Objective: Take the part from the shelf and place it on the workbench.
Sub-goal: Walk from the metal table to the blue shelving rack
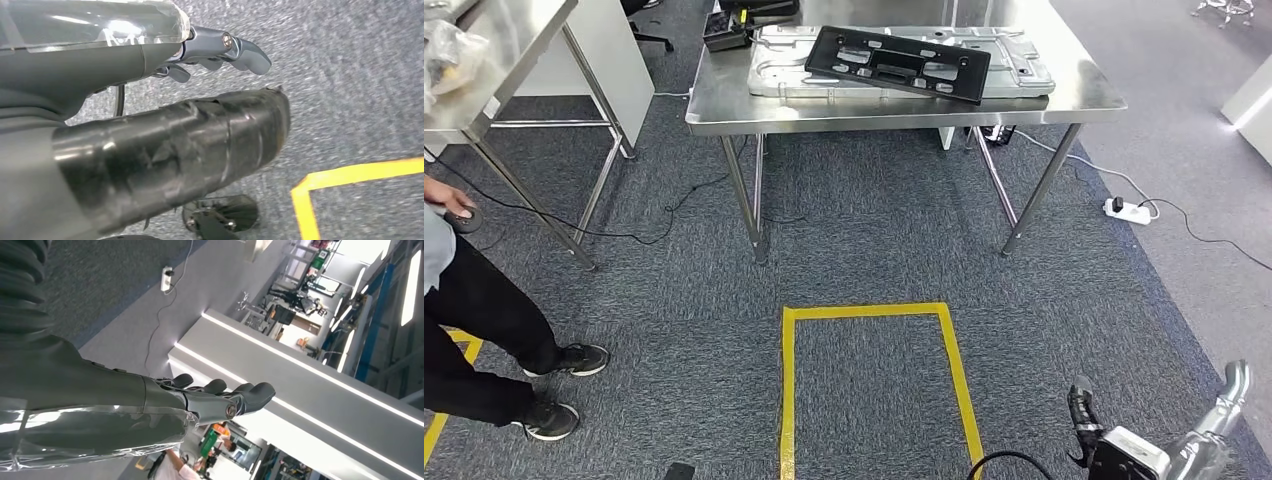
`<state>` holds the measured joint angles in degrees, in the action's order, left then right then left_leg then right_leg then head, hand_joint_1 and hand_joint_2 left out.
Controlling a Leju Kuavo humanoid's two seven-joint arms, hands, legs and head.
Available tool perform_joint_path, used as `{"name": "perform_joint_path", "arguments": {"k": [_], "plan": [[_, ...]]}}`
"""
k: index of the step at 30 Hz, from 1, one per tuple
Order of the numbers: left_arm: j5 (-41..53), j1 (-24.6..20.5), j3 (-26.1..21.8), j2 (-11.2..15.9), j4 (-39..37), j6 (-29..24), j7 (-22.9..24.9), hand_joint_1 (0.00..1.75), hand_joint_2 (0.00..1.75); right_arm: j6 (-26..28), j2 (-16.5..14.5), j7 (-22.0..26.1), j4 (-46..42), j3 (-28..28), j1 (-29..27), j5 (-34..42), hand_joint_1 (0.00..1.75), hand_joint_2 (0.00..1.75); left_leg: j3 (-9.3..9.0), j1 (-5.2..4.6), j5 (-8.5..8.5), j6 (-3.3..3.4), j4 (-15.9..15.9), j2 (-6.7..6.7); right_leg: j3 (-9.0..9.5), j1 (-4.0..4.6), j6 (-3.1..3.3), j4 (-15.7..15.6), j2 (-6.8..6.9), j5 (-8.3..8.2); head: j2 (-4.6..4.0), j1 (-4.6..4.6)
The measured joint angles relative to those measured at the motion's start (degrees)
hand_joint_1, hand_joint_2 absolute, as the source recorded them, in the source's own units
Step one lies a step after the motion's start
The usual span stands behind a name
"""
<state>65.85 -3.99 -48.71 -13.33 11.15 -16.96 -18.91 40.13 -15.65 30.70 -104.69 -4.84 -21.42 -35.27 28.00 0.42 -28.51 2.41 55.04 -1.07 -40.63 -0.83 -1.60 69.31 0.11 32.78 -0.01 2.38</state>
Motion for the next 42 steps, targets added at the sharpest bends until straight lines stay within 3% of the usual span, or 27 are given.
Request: {"name": "perform_joint_path", "arguments": {"k": [1,2,3,5,7,8,10,12,15,16,17,19,20,22,24,26,27,28,30,31,32,34,35,36,38,39,42], "plan": [[-0.01,0.01,-0.01,0.00,0.00,0.00,0.00,0.00,0.00,0.00,0.00,-0.01,0.00,-0.17,-0.02,0.02,0.00,1.75,0.91,-0.02,0.60,-0.02,0.23,-0.07,-0.24,-0.03,-0.18,3.14,0.00,1.19,-0.01,0.01],[-0.01,0.02,-0.01,0.00,0.00,0.00,0.00,0.00,0.00,0.00,0.00,-0.01,0.00,-0.29,-0.04,0.02,0.00,1.75,1.90,-0.03,1.19,-0.09,0.54,-0.15,0.16,-0.06,-0.32,5.12,0.00,1.03,0.00,0.00],[-0.02,0.02,-0.01,0.00,0.00,0.00,0.00,0.00,0.00,0.00,0.00,-0.01,0.00,-0.37,-0.06,0.02,0.00,1.75,2.89,-0.01,1.70,-0.20,0.95,-0.19,1.44,-0.12,-0.38,5.15,0.00,-0.31,-0.01,0.00],[-0.02,0.00,-0.01,-0.01,0.00,0.00,0.00,0.00,0.00,0.00,0.00,-0.01,0.00,-0.41,-0.03,0.02,0.00,1.75,4.74,0.04,2.45,-0.56,1.99,-0.21,6.79,-0.33,-0.33,-0.60,-0.01,-2.78,0.00,-0.01],[-0.03,-0.03,-0.02,-0.02,0.00,0.00,-0.01,0.00,0.00,0.00,0.00,-0.01,-0.01,-0.41,0.02,0.02,0.00,1.75,6.01,-0.10,2.97,-1.10,3.05,-0.15,12.22,-0.21,-0.01,-8.51,-0.09,-1.95,0.01,-0.04],[-0.04,-0.04,-0.03,-0.02,0.00,0.00,-0.01,0.00,0.00,0.00,0.00,-0.01,-0.01,-0.42,0.03,0.02,0.00,1.75,6.35,-0.19,3.30,-1.44,3.34,-0.12,13.48,-0.07,0.29,-10.80,-0.14,-1.15,0.01,-0.06],[-0.05,0.04,-0.04,-0.01,0.00,0.00,-0.01,0.00,0.00,0.00,-0.02,-0.02,-0.01,-0.45,-0.02,0.03,0.00,1.75,6.76,-0.21,4.03,-2.18,3.41,-0.07,13.19,0.07,1.19,-11.72,-0.12,-1.25,0.00,-0.04],[-0.07,0.19,-0.05,0.02,0.00,0.00,0.01,0.00,0.00,0.00,-0.11,-0.02,0.00,-0.49,0.00,0.03,0.00,1.75,7.67,-0.01,2.49,-2.83,4.51,0.20,11.94,-0.06,2.34,-11.89,0.03,-2.40,-0.01,-0.03],[-0.10,0.33,-0.05,0.02,0.00,0.01,0.02,0.00,0.00,-0.02,-0.28,-0.01,0.00,-0.56,0.00,0.03,0.00,1.75,10.08,0.18,-5.56,-3.43,12.99,0.48,9.53,0.09,3.30,-11.90,0.17,-4.36,0.00,-0.05],[-0.10,0.34,-0.05,0.02,0.00,0.02,0.02,0.00,0.00,-0.02,-0.31,-0.01,0.00,-0.58,-0.02,0.02,0.00,1.75,10.54,0.20,-7.33,-3.51,16.41,0.48,8.69,0.24,3.34,-11.82,0.19,-4.99,0.00,-0.06],[-0.11,0.34,-0.05,0.02,0.00,0.01,0.02,0.00,0.00,-0.02,-0.31,-0.01,0.00,-0.60,-0.02,0.02,0.00,1.75,10.36,0.19,-7.60,-3.48,18.50,0.49,7.91,0.37,3.34,-11.71,0.20,-5.57,0.00,-0.06],[-0.12,0.34,-0.05,0.02,0.00,0.01,0.02,0.00,0.00,-0.02,-0.31,-0.01,0.00,-0.63,-0.02,0.02,0.00,1.75,7.14,0.12,-4.88,-3.05,16.70,0.50,6.43,0.63,3.29,-11.36,0.21,-6.61,0.01,-0.06],[-0.12,0.30,-0.05,0.03,0.00,0.01,0.02,0.00,0.00,-0.02,-0.31,-0.01,0.00,-0.64,-0.02,0.02,0.00,1.75,4.24,-0.01,-3.33,-2.59,13.06,0.53,5.84,0.71,3.24,-11.15,0.19,-7.07,0.01,-0.06],[-0.12,0.14,-0.05,0.16,0.01,0.01,-0.02,0.00,0.00,-0.01,-0.32,-0.01,0.00,-0.68,-0.02,0.03,0.00,1.75,-1.67,-0.47,-2.66,-1.53,4.24,0.57,4.93,0.85,2.87,-10.82,0.22,-7.94,0.01,-0.06],[-0.13,0.01,-0.05,0.28,0.02,0.00,-0.09,0.00,0.00,-0.01,-0.33,-0.02,0.00,-0.72,-0.02,0.26,0.00,0.87,-3.99,-0.96,-3.26,-0.89,-0.26,0.62,4.57,0.66,2.23,-10.93,0.38,-8.92,0.00,-0.06],[-0.16,0.05,-0.07,0.27,0.02,0.00,-0.13,0.00,0.00,-0.11,-0.34,-0.09,0.00,-0.73,-0.05,1.47,0.00,0.00,-3.50,-0.91,-2.19,-0.49,-1.05,0.52,4.40,0.49,1.55,-11.22,0.40,-9.52,0.00,-0.04],[-0.19,0.06,-0.08,0.27,0.02,0.00,-0.14,0.00,0.00,-0.45,-0.33,-0.26,0.01,-0.74,-0.09,2.65,0.00,0.00,-3.09,-0.74,-1.45,-0.16,-1.36,0.41,4.11,0.49,1.24,-10.70,0.31,-8.61,0.00,-0.03],[-0.22,0.06,-0.09,0.26,0.02,0.00,-0.14,0.00,0.00,-1.13,-0.29,-0.57,0.03,-0.79,-0.12,4.39,0.00,0.00,-2.49,-0.53,-0.68,0.16,-1.61,0.29,3.56,0.48,0.93,-9.11,0.21,-6.51,0.00,-0.02],[-0.24,0.02,-0.14,0.23,0.02,0.00,-0.15,0.00,0.00,-3.89,-0.05,-1.30,0.31,-1.13,-0.13,9.39,0.00,0.00,-0.81,-0.41,0.50,0.58,-1.42,0.13,1.87,0.23,0.36,-2.74,0.09,-0.55,-0.01,-0.02],[-0.24,0.03,-0.19,0.21,0.02,0.00,-0.14,0.00,0.00,-5.82,0.08,-1.54,0.67,-1.56,-0.07,12.23,0.00,0.00,0.10,-0.41,1.03,0.59,-1.12,0.06,1.17,0.10,0.08,0.91,0.09,1.47,0.00,-0.02],[-0.24,0.04,-0.26,0.19,0.02,0.01,-0.14,0.00,0.00,-8.01,0.19,-1.60,1.27,-2.29,0.05,14.79,0.00,0.00,1.06,-0.39,1.53,0.52,-0.75,0.00,0.99,-0.03,-0.16,3.55,0.09,1.95,-0.01,-0.02],[-0.24,0.05,-0.39,0.17,0.02,0.02,-0.15,0.00,0.00,-12.89,0.22,-1.29,3.34,-4.70,0.71,17.86,0.00,0.00,3.10,-0.29,2.39,0.24,0.23,-0.07,3.20,-0.32,-0.53,3.51,0.10,-0.67,0.00,-0.03],[-0.24,0.05,-0.45,0.16,0.02,0.03,-0.18,0.00,0.00,-15.47,0.21,-1.00,5.03,-6.49,1.43,18.31,0.00,0.00,4.10,-0.22,2.67,0.05,0.78,-0.07,5.59,-0.50,-0.67,0.83,0.11,-2.29,-0.01,-0.04],[-0.24,0.03,-0.55,0.16,0.02,0.03,-0.24,0.00,0.00,-18.17,0.18,-0.70,7.65,-8.93,2.64,18.16,0.00,0.00,5.03,-0.22,2.90,-0.21,1.41,-0.05,8.64,-0.58,-0.76,-3.37,0.11,-2.80,0.00,-0.03],[-0.21,-0.01,-0.80,0.14,0.02,0.04,-0.43,0.00,0.00,-22.40,0.21,0.08,15.70,-15.15,5.95,16.98,0.00,0.00,6.14,-0.27,3.31,-0.82,2.40,0.00,13.06,-0.40,-0.20,-10.45,0.08,-1.74,0.01,-0.05],[-0.17,-0.03,-0.98,0.12,0.02,0.02,-0.53,0.00,0.00,-23.62,0.51,1.20,21.88,-19.15,8.05,16.17,0.00,0.00,6.39,-0.28,3.60,-1.21,2.65,0.05,13.98,-0.19,0.29,-12.35,0.10,-1.01,0.01,-0.06],[0.05,0.06,-1.32,0.08,0.02,-0.05,-0.64,0.00,0.00,-23.82,2.29,6.23,42.47,-30.87,13.61,13.80,0.00,0.00,6.94,0.03,3.40,-2.37,3.30,0.35,13.52,-0.08,2.09,-12.95,0.50,-1.71,0.00,-0.05]]}}
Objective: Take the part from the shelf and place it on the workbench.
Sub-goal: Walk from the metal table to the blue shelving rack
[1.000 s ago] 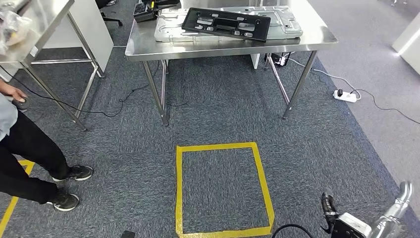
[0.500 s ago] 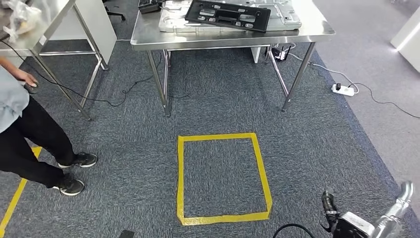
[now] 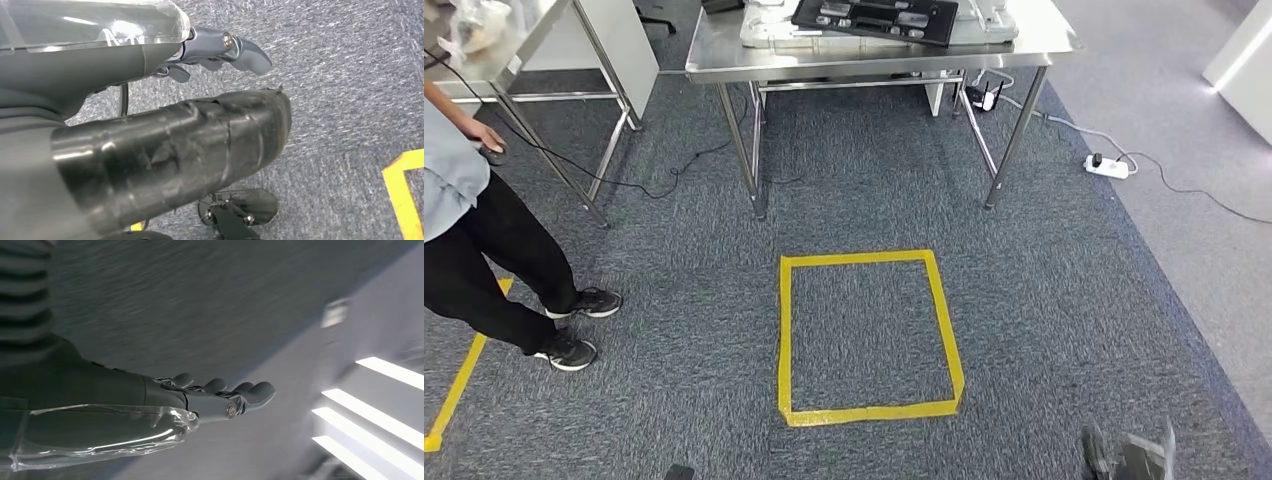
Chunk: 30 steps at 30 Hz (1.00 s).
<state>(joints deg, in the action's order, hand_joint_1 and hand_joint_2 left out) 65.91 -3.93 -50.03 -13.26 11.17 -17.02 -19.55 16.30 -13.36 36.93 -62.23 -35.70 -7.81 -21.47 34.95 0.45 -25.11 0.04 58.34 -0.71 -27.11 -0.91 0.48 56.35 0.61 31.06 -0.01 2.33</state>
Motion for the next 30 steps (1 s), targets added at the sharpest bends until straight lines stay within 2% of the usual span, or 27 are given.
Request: {"name": "perform_joint_path", "arguments": {"k": [1,2,4,5,6,7,8,9,10,11,12,13,15,16,18,19,20,21,22,24,25,26,28,30], "plan": [[0.10,0.05,-0.03,-0.01,0.00,-0.03,0.00,0.00,0.00,0.49,0.57,0.73,5.85,-3.13,1.40,-0.81,0.00,0.00,0.76,0.11,-1.51,-0.32,1.65,0.11,-0.33,-0.07,0.56,-0.09,0.12,-0.43,0.00,0.00],[0.22,0.08,-0.05,-0.01,0.00,-0.07,0.01,0.00,0.00,1.05,1.05,0.70,11.11,-5.86,2.58,-1.67,0.00,0.00,1.88,0.21,-3.73,-0.59,4.44,0.18,-0.74,-0.10,0.99,-0.12,0.20,-0.82,-0.01,-0.02],[0.50,0.12,-0.07,-0.01,0.00,-0.13,0.08,0.00,0.00,2.01,1.62,-1.19,19.65,-10.01,4.42,-3.31,0.00,0.00,4.45,0.27,-8.21,-0.88,11.93,0.19,-1.67,0.10,1.36,0.05,0.16,-1.43,0.00,-0.03],[0.63,0.14,-0.08,-0.01,0.00,-0.13,0.12,0.00,0.00,2.33,1.73,-2.59,23.15,-11.75,5.10,-4.12,0.00,0.00,5.05,0.26,-9.16,-0.89,14.51,0.20,-2.09,0.24,1.39,0.21,0.10,-1.63,-0.01,-0.02],[0.76,0.17,-0.08,-0.01,0.00,-0.13,0.17,0.00,0.00,2.68,1.78,-4.11,26.20,-13.30,5.71,-4.96,0.00,0.00,4.71,0.21,-8.99,-0.75,15.18,0.20,-2.46,0.39,1.39,0.40,-0.02,-1.76,-0.01,-0.02],[0.86,0.20,-0.09,-0.01,0.00,-0.13,0.21,0.00,0.00,3.00,1.79,-5.65,28.90,-14.65,6.24,-5.80,0.00,0.00,3.27,0.12,-7.84,-0.45,13.65,0.22,-2.71,0.56,1.38,0.60,-0.18,-1.83,-0.01,-0.03],[0.97,0.22,-0.10,-0.01,0.00,-0.13,0.24,0.00,0.00,3.27,1.79,-7.12,31.21,-15.76,6.72,-6.59,0.00,0.00,0.83,-0.05,-6.07,0.11,10.05,0.39,-2.85,0.74,1.37,0.75,-0.37,-1.86,-0.01,-0.02],[1.10,0.22,-0.13,0.04,0.00,-0.14,0.28,0.00,0.00,3.51,1.72,-8.41,33.25,-16.64,7.15,-7.28,0.00,0.00,-1.80,-0.23,-4.78,0.96,5.85,0.80,-2.91,0.83,1.34,0.84,-0.53,-1.90,-0.01,0.01],[1.21,0.22,-0.15,0.09,0.00,-0.15,0.30,0.00,0.00,3.71,1.69,-9.49,34.98,-17.33,7.59,-7.83,0.00,0.00,-4.04,-0.41,-3.91,1.66,2.19,1.19,-2.98,0.90,1.24,0.89,-0.69,-1.98,0.00,0.02],[1.31,0.24,-0.18,0.14,0.00,-0.16,0.32,0.00,0.00,3.91,1.66,-10.55,36.57,-17.95,8.02,-8.34,0.00,0.00,-5.49,-0.62,-3.56,2.20,-0.36,1.55,-3.08,0.81,1.00,0.90,-0.82,-2.15,0.00,0.03],[1.40,0.25,-0.21,0.18,0.00,-0.17,0.33,0.00,0.00,4.13,1.64,-11.67,37.97,-18.51,8.41,-8.86,0.00,0.00,-6.06,-0.79,-3.68,2.52,-1.47,1.77,-3.21,0.64,0.69,0.86,-0.97,-2.35,0.01,0.02],[1.45,0.26,-0.25,0.16,0.00,-0.17,0.33,0.00,0.00,4.33,1.66,-12.93,39.13,-18.97,8.75,-9.40,0.00,0.00,-6.25,-0.93,-3.51,2.56,-1.96,1.70,-3.29,0.53,0.33,0.73,-1.14,-2.58,0.01,-0.01],[1.53,0.21,-0.30,-0.02,0.00,-0.15,0.32,0.00,0.00,4.67,1.62,-15.84,41.11,-19.78,9.12,-10.59,0.00,0.00,-6.68,-0.55,-2.72,2.86,-3.46,1.30,-3.41,0.56,-0.25,0.88,-1.34,-2.39,0.01,0.00],[1.55,0.15,-0.33,-0.11,0.00,-0.14,0.31,0.00,0.00,4.86,1.60,-17.31,41.92,-20.10,9.25,-11.27,0.00,0.00,-6.88,-0.30,-2.27,3.05,-4.24,1.01,-3.97,0.64,-0.47,2.07,-1.34,-1.45,0.01,0.01],[1.60,0.07,-0.42,-0.21,0.00,-0.13,0.32,0.00,0.00,5.19,1.60,-19.88,43.34,-20.52,9.42,-12.68,0.00,0.00,-6.80,-0.11,-1.72,3.23,-4.91,0.39,-6.84,0.48,-0.92,8.05,-1.24,2.13,0.00,0.03],[1.66,0.07,-0.46,-0.21,0.00,-0.13,0.33,0.00,0.00,5.30,1.58,-20.79,43.96,-20.59,9.48,-13.31,0.00,0.00,-6.53,-0.11,-1.65,3.27,-4.81,0.13,-8.75,0.27,-1.19,12.00,-1.20,3.99,0.00,0.02],[1.71,0.10,-0.49,-0.22,0.00,-0.13,0.34,0.00,0.00,5.33,1.57,-21.35,44.49,-20.60,9.49,-13.70,0.00,0.00,-6.24,-0.12,-1.67,3.22,-4.56,-0.13,-10.19,0.04,-1.47,15.03,-1.12,5.02,-0.01,0.03],[1.76,0.12,-0.50,-0.25,0.00,-0.12,0.34,0.00,0.00,5.35,1.56,-21.62,44.90,-20.60,9.48,-13.93,0.00,0.00,-5.97,-0.09,-1.73,3.13,-4.24,-0.39,-10.74,-0.17,-1.75,16.27,-1.03,4.96,-0.01,0.02],[1.79,0.13,-0.51,-0.29,0.00,-0.12,0.34,0.00,0.00,5.36,1.56,-21.75,45.24,-20.61,9.48,-14.05,0.00,0.00,-5.73,-0.01,-1.85,2.98,-3.83,-0.61,-10.10,-0.37,-2.00,15.11,-0.87,3.76,-0.01,0.02],[1.77,0.09,-0.54,-0.37,0.00,-0.12,0.35,0.00,0.00,5.38,1.57,-21.78,45.69,-20.63,9.54,-14.12,0.00,0.00,-5.27,0.17,-2.33,2.42,-2.73,-0.97,-6.38,-0.72,-2.34,7.97,0.03,0.23,-0.01,0.03],[1.76,0.06,-0.55,-0.39,0.00,-0.12,0.34,0.00,0.00,5.37,1.56,-21.82,45.91,-20.63,9.62,-14.18,0.00,0.00,-5.04,0.11,-2.68,2.01,-2.02,-1.11,-4.73,-0.70,-2.22,4.64,0.38,-0.99,0.00,0.02],[1.76,0.04,-0.57,-0.39,0.00,-0.12,0.34,0.00,0.00,5.34,1.54,-22.00,46.13,-20.63,9.69,-14.43,0.00,0.00,-4.85,0.01,-2.94,1.60,-1.48,-1.21,-3.75,-0.62,-1.96,2.64,0.61,-1.53,-0.01,0.00],[1.76,0.00,-0.61,-0.39,0.00,-0.12,0.34,0.00,0.00,5.22,1.51,-23.15,46.58,-20.54,9.75,-15.86,0.00,0.00,-4.66,-0.19,-3.16,0.88,-0.95,-1.40,-3.73,-0.34,-1.17,2.14,0.33,-1.61,-0.01,-0.03],[1.76,0.00,-0.69,-0.40,0.00,-0.12,0.34,0.00,0.00,4.89,1.43,-25.34,46.99,-20.16,9.68,-18.26,0.00,0.00,-4.47,0.01,-3.57,0.28,-0.58,-1.28,-3.92,-0.41,-0.38,2.09,0.05,-1.90,0.01,-0.03]]}}
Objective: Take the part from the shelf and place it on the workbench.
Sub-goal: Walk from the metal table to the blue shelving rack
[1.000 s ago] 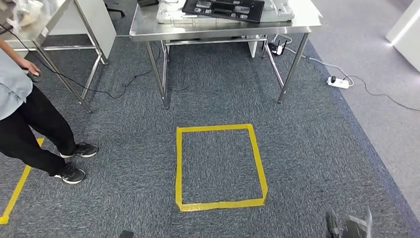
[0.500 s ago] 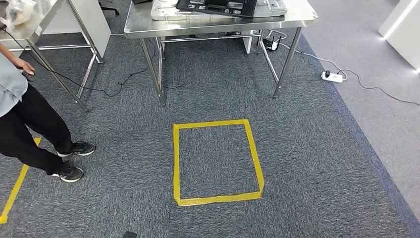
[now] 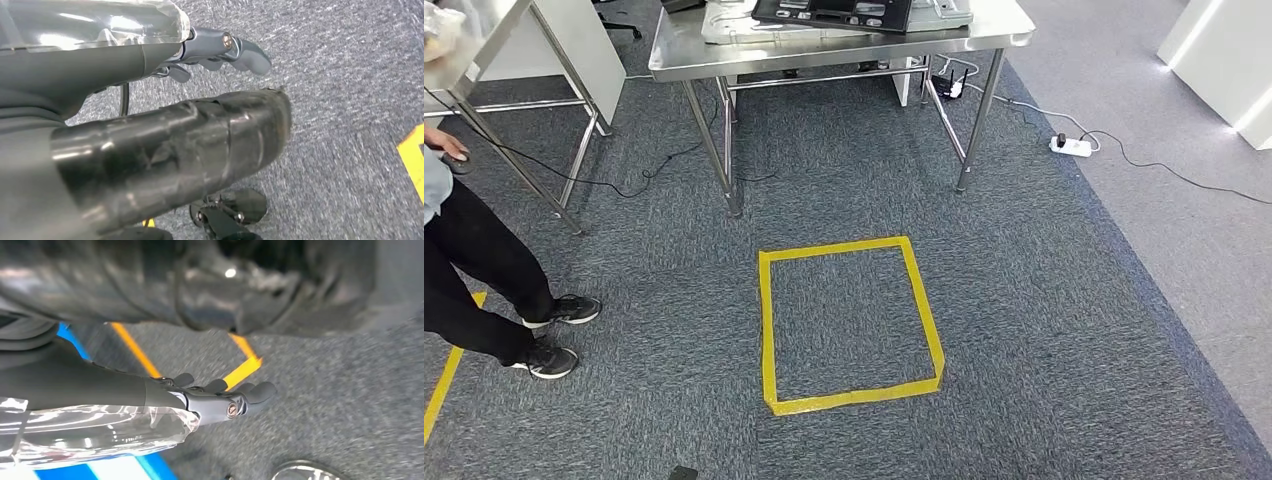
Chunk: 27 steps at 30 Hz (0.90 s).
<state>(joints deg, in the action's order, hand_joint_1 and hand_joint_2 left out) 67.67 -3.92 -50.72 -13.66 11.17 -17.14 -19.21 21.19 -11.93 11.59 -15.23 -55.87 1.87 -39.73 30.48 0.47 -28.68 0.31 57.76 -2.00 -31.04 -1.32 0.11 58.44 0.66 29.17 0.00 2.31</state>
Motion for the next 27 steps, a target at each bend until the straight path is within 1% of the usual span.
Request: {"name": "perform_joint_path", "arguments": {"k": [1,2,3,4,5,6,7,8,9,10,11,12,13,14,15,16,17,18,19,20,21,22,23,24,25,26,27], "plan": [[0.00,0.00,-0.08,0.00,0.00,-0.01,0.00,0.00,0.00,-0.25,-0.09,-1.21,0.19,0.30,-0.02,-1.10,0.00,0.00,0.48,0.12,-0.99,-0.29,1.12,0.29,-0.10,-0.06,0.41,-0.13,-0.13,-0.23,-0.01,-0.01],[-0.01,0.01,-0.17,0.00,0.00,-0.01,0.00,0.00,0.00,-0.51,-0.21,-2.34,0.39,0.61,-0.03,-1.97,0.00,0.00,1.41,0.22,-2.63,-0.54,3.32,0.67,-0.23,-0.11,0.78,-0.24,-0.26,-0.46,-0.01,-0.01],[-0.01,0.03,-0.27,-0.01,0.00,-0.02,-0.01,0.00,0.00,-0.74,-0.36,-3.30,0.57,0.91,-0.02,-2.58,0.00,0.00,2.80,0.28,-4.71,-0.71,6.60,1.04,-0.44,-0.07,1.02,-0.25,-0.41,-0.61,-0.02,-0.02],[-0.02,0.05,-0.37,-0.01,0.00,-0.03,-0.01,0.00,0.00,-0.92,-0.46,-4.06,0.76,1.14,-0.02,-2.97,0.00,0.00,4.46,0.29,-6.76,-0.80,10.54,1.25,-0.67,0.01,1.18,-0.21,-0.60,-0.72,-0.02,-0.02],[-0.02,0.10,-0.45,-0.01,0.00,-0.03,-0.01,0.00,0.00,-1.12,-0.58,-4.67,0.96,1.35,-0.04,-3.34,0.00,0.00,5.88,0.30,-8.11,-0.83,13.94,1.35,-0.87,0.09,1.26,-0.12,-0.82,-0.78,-0.02,-0.02],[0.01,0.16,-0.51,-0.01,0.00,-0.04,0.00,0.00,0.00,-1.34,-0.69,-5.09,1.14,1.56,-0.07,-3.70,0.00,0.00,6.59,0.30,-8.43,-0.79,15.83,1.39,-1.03,0.15,1.29,-0.01,-1.09,-0.82,-0.01,-0.02],[0.04,0.22,-0.57,-0.01,0.00,-0.06,0.01,0.00,0.00,-1.57,-0.78,-5.36,1.31,1.78,-0.10,-4.10,0.00,0.00,6.25,0.30,-7.58,-0.68,15.53,1.43,-1.12,0.18,1.30,0.11,-1.41,-0.84,-0.01,-0.02],[0.08,0.25,-0.61,-0.01,0.00,-0.08,0.03,0.00,0.00,-1.79,-0.85,-5.50,1.45,2.04,-0.12,-4.54,0.00,0.00,4.82,0.30,-5.77,-0.48,12.90,1.55,-1.13,0.19,1.27,0.21,-1.78,-0.85,-0.01,-0.02],[0.10,0.27,-0.64,-0.01,0.00,-0.11,0.06,0.00,0.00,-1.94,-0.92,-5.53,1.56,2.31,-0.12,-4.88,0.00,0.00,2.75,0.30,-3.69,-0.20,8.78,2.04,-1.12,0.17,1.21,0.28,-2.17,-0.88,-0.01,-0.02],[0.11,0.28,-0.67,0.00,0.00,-0.14,0.09,0.00,0.00,-2.08,-1.01,-5.53,1.64,2.55,-0.10,-5.12,0.00,0.00,0.85,0.26,-2.16,0.08,4.85,2.81,-1.16,0.24,1.03,0.35,-2.53,-0.92,-0.01,-0.01],[0.11,0.26,-0.70,0.01,0.00,-0.16,0.12,0.00,0.00,-2.25,-1.08,-5.52,1.68,2.76,-0.06,-5.32,0.00,0.00,-0.46,0.21,-1.25,0.31,1.89,3.46,-1.29,0.26,0.74,0.40,-2.87,-1.03,-0.01,-0.02],[0.12,0.23,-0.73,0.01,0.00,-0.19,0.14,0.00,0.00,-2.40,-1.14,-5.51,1.70,2.95,-0.04,-5.47,0.00,0.00,-1.07,0.12,-1.01,0.48,0.32,3.99,-1.49,0.25,0.38,0.44,-3.15,-1.17,0.00,0.00],[0.13,0.21,-0.75,0.01,0.00,-0.19,0.15,0.00,0.00,-2.55,-1.17,-5.50,1.72,3.12,-0.05,-5.65,0.00,0.00,-1.11,0.00,-1.11,0.60,0.04,4.11,-1.68,0.21,-0.04,0.38,-3.41,-1.36,0.00,-0.01],[0.14,0.19,-0.77,-0.02,0.00,-0.20,0.15,0.00,0.00,-2.67,-1.16,-5.48,1.73,3.32,-0.10,-5.84,0.00,0.00,-1.07,0.01,-0.94,0.82,-0.17,3.86,-1.81,0.18,-0.49,0.28,-3.68,-1.57,-0.01,-0.01],[0.15,0.18,-0.79,-0.07,0.00,-0.21,0.15,0.00,0.00,-2.73,-1.16,-5.43,1.74,3.50,-0.17,-5.98,0.00,0.00,-1.10,0.09,-0.65,1.11,-0.41,3.53,-1.92,0.12,-0.82,0.36,-3.65,-1.53,-0.01,0.00],[0.15,0.19,-0.81,-0.11,0.00,-0.22,0.13,0.00,0.00,-2.77,-1.15,-5.34,1.75,3.66,-0.21,-6.11,0.00,0.00,-1.09,0.20,-0.32,1.50,-0.70,3.18,-2.23,0.15,-1.06,0.98,-3.28,-0.96,-0.02,0.03],[0.15,0.20,-0.83,-0.15,0.00,-0.23,0.09,0.00,0.00,-2.85,-1.14,-5.18,1.75,3.82,-0.22,-6.20,0.00,0.00,-1.04,0.31,0.00,1.88,-1.02,2.77,-3.03,0.20,-1.22,2.75,-2.73,0.34,-0.02,0.07],[0.14,0.22,-0.84,-0.19,0.00,-0.25,0.04,0.00,0.00,-2.96,-1.14,-4.94,1.76,3.96,-0.21,-6.27,0.00,0.00,-0.93,0.30,0.19,2.13,-1.13,2.33,-4.34,0.15,-1.26,5.71,-2.07,2.27,-0.02,0.10],[0.12,0.27,-0.85,-0.21,0.00,-0.25,-0.01,0.00,0.00,-3.09,-1.14,-4.66,1.76,4.07,-0.20,-6.34,0.00,0.00,-0.77,0.18,0.25,2.31,-1.12,1.93,-6.01,0.18,-1.32,9.40,-1.61,4.32,-0.01,0.13],[0.10,0.33,-0.85,-0.24,0.00,-0.23,-0.06,0.00,0.00,-3.25,-1.14,-4.41,1.76,4.15,-0.19,-6.38,0.00,0.00,-0.63,0.06,0.27,2.37,-1.05,1.47,-7.59,0.16,-1.40,12.98,-1.43,5.89,-0.01,0.12],[0.09,0.38,-0.86,-0.26,0.00,-0.22,-0.09,0.00,0.00,-3.38,-1.14,-4.23,1.76,4.18,-0.22,-6.40,0.00,0.00,-0.52,-0.06,0.27,2.37,-0.95,1.02,-8.46,0.15,-1.45,15.16,-1.34,6.44,-0.01,0.12],[0.08,0.39,-0.87,-0.28,0.00,-0.20,-0.12,0.00,0.00,-3.49,-1.14,-4.14,1.76,4.19,-0.26,-6.41,0.00,0.00,-0.45,-0.15,0.24,2.38,-0.84,0.65,-8.33,0.15,-1.44,15.35,-1.25,5.93,-0.01,0.12],[0.08,0.36,-0.88,-0.31,0.00,-0.19,-0.15,0.00,0.00,-3.56,-1.14,-4.12,1.77,4.20,-0.31,-6.42,0.00,0.00,-0.43,-0.23,0.19,2.38,-0.72,0.34,-7.00,0.17,-1.32,13.18,-1.07,4.41,-0.01,0.12],[0.07,0.33,-0.88,-0.34,0.00,-0.17,-0.16,0.00,0.00,-3.58,-1.14,-4.10,1.77,4.20,-0.36,-6.46,0.00,0.00,-0.44,-0.29,0.12,2.34,-0.58,0.06,-4.83,0.22,-1.09,9.35,-0.67,2.46,-0.01,0.13],[0.06,0.31,-0.89,-0.39,0.00,-0.17,-0.18,0.00,0.00,-3.58,-1.13,-4.08,1.77,4.20,-0.36,-6.51,0.00,0.00,-0.43,-0.43,0.00,2.23,-0.41,-0.19,-2.71,0.40,-0.79,5.43,-0.03,1.09,-0.01,0.12],[0.05,0.29,-0.89,-0.43,0.00,-0.17,-0.19,0.00,0.00,-3.58,-1.13,-3.98,1.77,4.22,-0.35,-6.58,0.00,0.00,-0.40,-0.56,-0.12,2.07,-0.24,-0.40,-1.10,0.61,-0.53,2.27,0.41,0.09,0.00,0.12],[0.05,0.28,-0.89,-0.45,0.00,-0.16,-0.19,0.00,0.00,-3.60,-1.12,-3.82,1.77,4.25,-0.32,-6.66,0.00,0.00,-0.36,-0.65,-0.20,1.86,-0.11,-0.61,-0.32,0.82,-0.32,0.54,0.69,-0.25,0.00,0.10]]}}
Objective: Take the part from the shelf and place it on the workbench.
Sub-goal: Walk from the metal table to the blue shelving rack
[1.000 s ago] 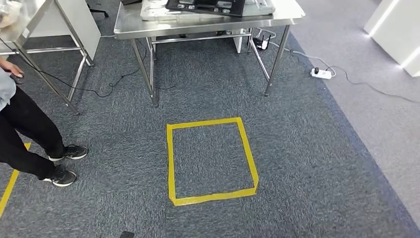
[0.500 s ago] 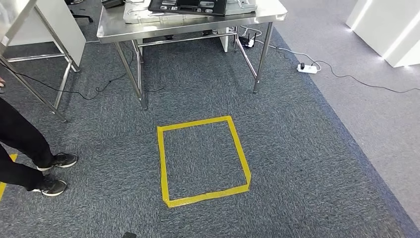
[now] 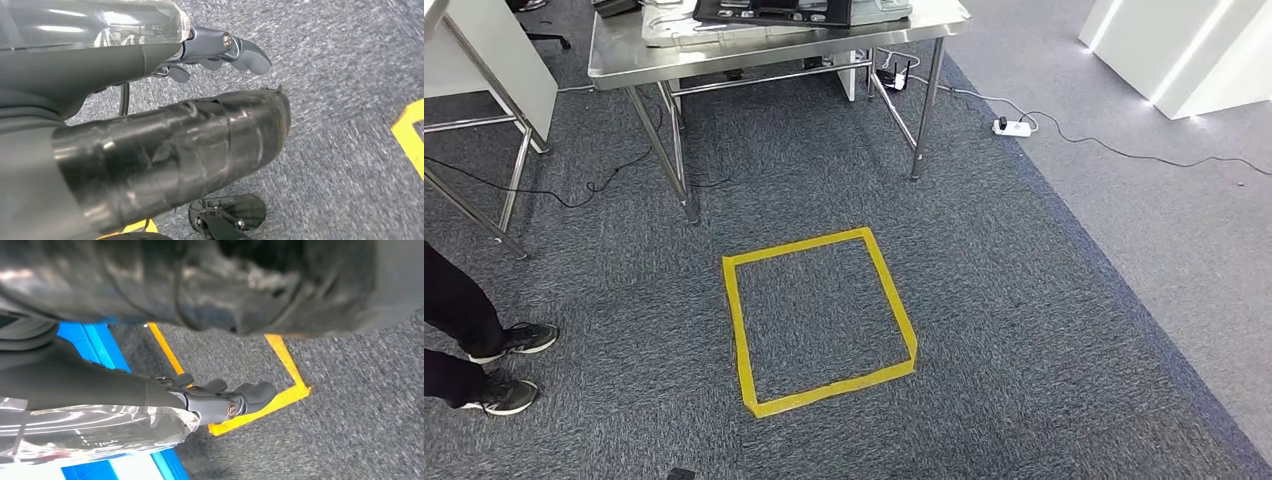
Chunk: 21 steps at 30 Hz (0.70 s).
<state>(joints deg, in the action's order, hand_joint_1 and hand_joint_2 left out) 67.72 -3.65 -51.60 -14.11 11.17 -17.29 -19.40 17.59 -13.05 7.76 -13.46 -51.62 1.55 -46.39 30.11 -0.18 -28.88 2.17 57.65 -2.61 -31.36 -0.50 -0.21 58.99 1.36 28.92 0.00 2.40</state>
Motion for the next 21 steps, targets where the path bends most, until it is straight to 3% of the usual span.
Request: {"name": "perform_joint_path", "arguments": {"k": [3,5,8,9,10,11,13,15,16,19,21], "plan": [[-0.01,-0.06,-0.01,-0.07,0.00,0.05,-0.01,0.00,0.00,-0.09,0.02,0.73,0.00,0.15,-0.05,-0.24,0.00,0.00,-0.05,0.00,-0.11,-0.73,0.07,-0.30,0.01,0.04,0.49,-0.83,-0.49,-0.28,-0.01,-0.01],[0.02,-0.07,-0.02,-0.10,0.00,0.08,-0.01,0.00,0.00,-0.15,0.03,1.21,0.00,0.23,-0.03,-0.33,0.00,0.00,0.75,0.18,-1.88,-1.39,2.15,0.64,0.04,-0.35,1.10,-1.35,-0.86,-0.75,-0.01,-0.04],[0.04,0.04,-0.02,-0.10,0.00,0.10,-0.01,0.00,0.00,-0.22,0.03,1.48,0.00,0.29,0.06,-0.43,0.00,0.00,5.05,0.66,-7.54,-2.28,12.24,1.94,-0.31,-0.48,1.53,-1.50,-1.49,-1.08,-0.01,-0.08],[0.05,0.09,-0.02,-0.10,0.00,0.11,-0.01,0.00,0.00,-0.25,0.03,1.49,0.01,0.30,0.02,-0.42,0.00,0.00,6.19,0.78,-8.43,-2.46,14.98,2.00,-0.42,-0.48,1.53,-1.43,-1.76,-1.11,-0.01,-0.08],[0.07,0.13,-0.02,-0.10,0.00,0.11,0.00,0.00,0.00,-0.28,0.03,1.50,0.02,0.30,-0.02,-0.40,0.00,0.00,6.44,0.88,-8.14,-2.59,15.78,2.01,-0.48,-0.51,1.50,-1.35,-2.07,-1.13,-0.01,-0.08],[0.10,0.14,-0.02,-0.10,0.00,0.11,0.01,0.00,0.00,-0.34,0.03,1.50,0.03,0.30,-0.05,-0.34,0.00,0.00,5.63,0.99,-6.74,-2.66,14.33,2.04,-0.50,-0.56,1.43,-1.23,-2.45,-1.12,0.00,-0.09],[0.20,0.14,-0.02,-0.10,-0.01,0.10,0.03,0.00,0.00,-0.57,0.03,1.50,0.07,0.29,-0.07,-0.20,0.00,0.00,1.96,1.24,-2.78,-2.67,6.97,2.85,-0.53,-0.72,1.09,-0.88,-3.27,-1.03,-0.02,-0.08],[0.35,0.16,-0.02,-0.14,-0.01,-0.01,0.10,0.00,0.00,-0.90,0.03,1.48,0.08,0.28,0.00,-0.09,0.00,0.00,-0.60,1.25,-1.09,-2.39,1.39,4.13,-0.92,-0.68,0.37,-0.37,-4.06,-1.01,-0.02,-0.07],[0.46,0.14,-0.01,-0.16,-0.01,-0.08,0.16,0.00,0.00,-1.04,0.03,1.47,0.09,0.28,-0.02,-0.07,0.00,0.00,-0.84,1.15,-1.22,-2.15,0.66,4.50,-1.19,-0.63,-0.04,-0.24,-4.36,-1.12,-0.01,-0.06],[0.69,0.09,-0.03,-0.34,0.00,-0.25,0.34,0.00,0.00,-1.22,0.04,1.46,0.11,0.27,-0.26,-0.05,0.00,0.00,-0.71,1.07,-0.79,-1.02,0.31,3.62,-1.77,-0.73,-1.04,0.20,-4.34,-1.03,-0.01,-0.05],[0.71,0.10,-0.04,-0.45,0.00,-0.34,0.37,0.00,0.00,-1.22,0.07,1.44,0.13,0.27,-0.33,-0.03,0.00,0.00,-0.62,1.18,-0.38,-0.16,-0.10,2.74,-3.36,-0.75,-1.37,3.67,-2.95,1.32,-0.01,-0.03]]}}
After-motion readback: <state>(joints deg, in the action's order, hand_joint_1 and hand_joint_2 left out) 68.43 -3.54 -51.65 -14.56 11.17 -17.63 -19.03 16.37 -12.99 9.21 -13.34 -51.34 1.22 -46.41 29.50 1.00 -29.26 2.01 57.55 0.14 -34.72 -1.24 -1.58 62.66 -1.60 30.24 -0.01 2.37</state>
